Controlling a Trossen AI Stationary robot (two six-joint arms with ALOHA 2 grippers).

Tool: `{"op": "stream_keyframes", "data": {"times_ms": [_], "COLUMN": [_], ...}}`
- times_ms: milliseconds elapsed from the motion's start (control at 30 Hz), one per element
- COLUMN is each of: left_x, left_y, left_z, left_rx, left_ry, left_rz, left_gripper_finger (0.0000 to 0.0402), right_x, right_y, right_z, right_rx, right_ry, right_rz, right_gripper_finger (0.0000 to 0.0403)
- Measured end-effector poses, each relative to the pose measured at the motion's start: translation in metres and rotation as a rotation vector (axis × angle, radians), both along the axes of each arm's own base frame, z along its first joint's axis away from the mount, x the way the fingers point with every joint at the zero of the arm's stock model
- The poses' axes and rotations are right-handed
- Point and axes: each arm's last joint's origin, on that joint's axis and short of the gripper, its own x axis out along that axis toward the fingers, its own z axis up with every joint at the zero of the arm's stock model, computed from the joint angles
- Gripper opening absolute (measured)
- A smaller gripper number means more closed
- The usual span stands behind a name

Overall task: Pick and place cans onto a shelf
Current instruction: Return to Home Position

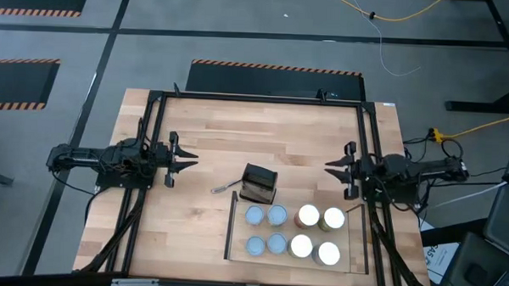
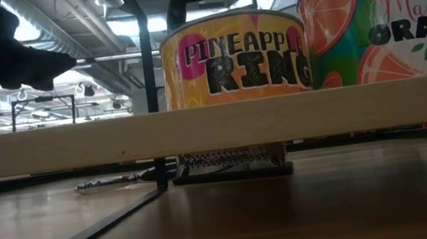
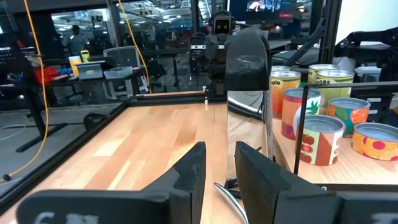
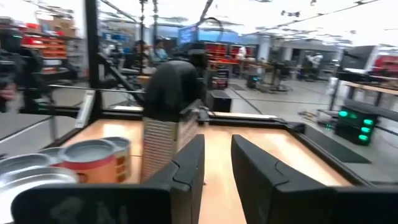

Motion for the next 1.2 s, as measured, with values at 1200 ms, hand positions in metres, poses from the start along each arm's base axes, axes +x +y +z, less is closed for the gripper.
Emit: {"op": "stream_keyframes", "data": {"times_ms": [1200], "left_x": [0.0], "left_y": [-0.001], "left_z": [-0.002], "left_rx": [-0.024], "left_ry": [0.018], "left_rz": [-0.021], "left_gripper_finger": [0.008], "right_x": [0.002], "right_y": [-0.014], "right_z": [-0.006], "right_rx": [-0.015], "right_ry": [0.059], "right_rz": [-0.102], "right_gripper_finger": [0.0084]}}
